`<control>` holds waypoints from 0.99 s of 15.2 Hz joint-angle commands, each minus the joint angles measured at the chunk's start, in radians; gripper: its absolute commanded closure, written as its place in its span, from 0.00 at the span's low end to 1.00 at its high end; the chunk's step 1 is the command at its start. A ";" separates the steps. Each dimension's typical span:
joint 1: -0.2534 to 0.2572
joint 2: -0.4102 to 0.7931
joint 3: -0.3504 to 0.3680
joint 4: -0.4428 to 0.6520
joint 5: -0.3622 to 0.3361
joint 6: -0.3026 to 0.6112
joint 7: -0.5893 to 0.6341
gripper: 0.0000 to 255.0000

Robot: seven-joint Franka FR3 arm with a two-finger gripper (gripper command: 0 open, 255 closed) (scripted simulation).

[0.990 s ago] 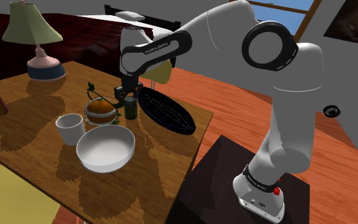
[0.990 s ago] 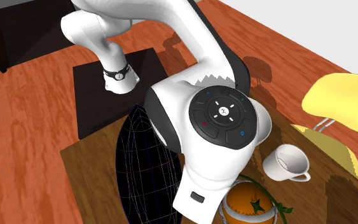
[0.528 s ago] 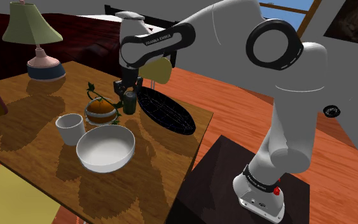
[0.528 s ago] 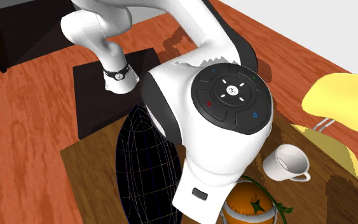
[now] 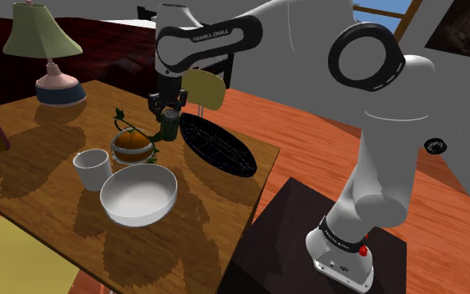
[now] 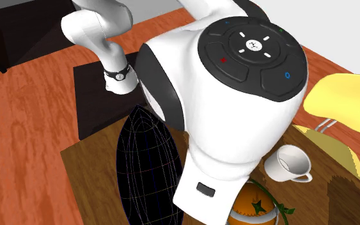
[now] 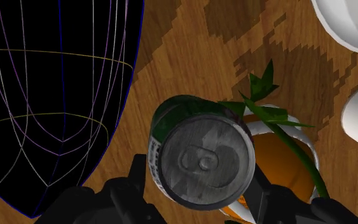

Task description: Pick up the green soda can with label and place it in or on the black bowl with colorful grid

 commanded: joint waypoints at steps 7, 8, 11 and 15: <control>-0.001 -0.021 0.001 0.077 0.002 -0.099 0.000 1.00; -0.001 -0.023 0.001 0.089 0.002 -0.112 0.000 1.00; -0.001 -0.026 0.001 0.125 0.002 -0.151 0.001 1.00; 0.000 -0.026 0.001 0.178 0.002 -0.204 0.002 1.00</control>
